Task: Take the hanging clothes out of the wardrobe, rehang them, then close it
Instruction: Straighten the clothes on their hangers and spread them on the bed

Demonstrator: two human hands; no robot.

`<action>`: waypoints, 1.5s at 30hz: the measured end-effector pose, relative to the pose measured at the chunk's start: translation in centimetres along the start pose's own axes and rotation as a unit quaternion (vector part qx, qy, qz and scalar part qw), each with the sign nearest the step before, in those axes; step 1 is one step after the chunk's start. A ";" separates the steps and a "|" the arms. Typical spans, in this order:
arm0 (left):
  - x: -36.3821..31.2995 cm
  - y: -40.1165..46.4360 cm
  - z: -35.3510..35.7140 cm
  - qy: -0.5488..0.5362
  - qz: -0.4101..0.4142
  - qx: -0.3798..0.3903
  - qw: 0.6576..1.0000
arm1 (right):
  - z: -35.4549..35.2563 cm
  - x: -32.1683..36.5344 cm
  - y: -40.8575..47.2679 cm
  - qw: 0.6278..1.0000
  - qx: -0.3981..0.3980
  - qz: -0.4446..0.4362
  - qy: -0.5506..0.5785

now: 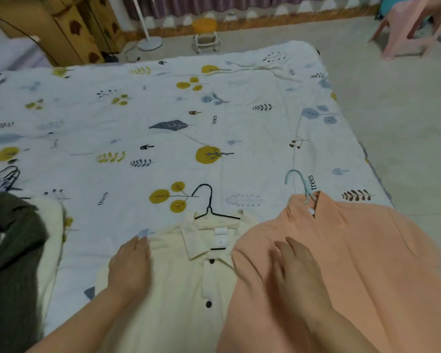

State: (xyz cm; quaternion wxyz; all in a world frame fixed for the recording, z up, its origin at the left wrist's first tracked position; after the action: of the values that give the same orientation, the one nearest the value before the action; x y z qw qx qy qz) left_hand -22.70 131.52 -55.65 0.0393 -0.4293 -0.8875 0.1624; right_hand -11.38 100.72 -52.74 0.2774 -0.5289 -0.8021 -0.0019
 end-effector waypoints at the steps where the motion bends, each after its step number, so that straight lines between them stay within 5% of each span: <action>1: 1.2 0.3 0.2 0.019 -0.015 0.024 0.999 | 0.5 1.3 0.4 1.000 0.006 -0.010 -0.002; 6: 3.5 3.3 1.4 0.016 -0.021 0.073 0.997 | 2.5 5.4 3.8 0.997 -0.017 -0.069 -0.041; 13: 3.4 4.7 0.7 -0.150 0.072 -0.019 0.986 | 5.5 7.1 11.3 0.977 0.043 -0.052 -0.202; 18: 7.4 4.8 -3.2 -0.180 0.057 -0.137 0.972 | 5.5 10.9 13.7 0.945 0.064 -0.043 -0.316; 30: 17.5 9.9 -6.3 -0.114 -0.081 -0.219 0.966 | 6.0 23.4 18.0 0.970 -0.013 -0.143 -0.197; 36: 18.0 10.8 -1.7 0.016 -0.119 -0.043 0.992 | 8.8 24.0 17.9 0.981 -0.030 -0.148 -0.123; 41: 13.8 8.5 -0.5 -0.071 -0.046 -0.093 0.992 | 14.1 21.1 14.4 0.977 0.097 -0.083 -0.170; 45: 12.6 7.1 2.8 0.015 0.030 0.114 0.993 | 15.2 20.3 14.4 0.957 0.154 -0.088 -0.229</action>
State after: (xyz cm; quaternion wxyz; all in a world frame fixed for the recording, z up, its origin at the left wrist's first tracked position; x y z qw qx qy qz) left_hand -25.91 144.69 -61.49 0.0964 -0.4510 -0.8492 0.2573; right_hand -11.74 128.72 -60.73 0.1631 -0.3932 -0.8783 0.2178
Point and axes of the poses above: each hand's wrist, its own y-axis towards the middle knuckle, its own z-axis out of the palm, x = y × z, the point moved 4 cm from there along y, towards the middle knuckle, and after that the axes turned 5 degrees about x, right-handed, at the moved point
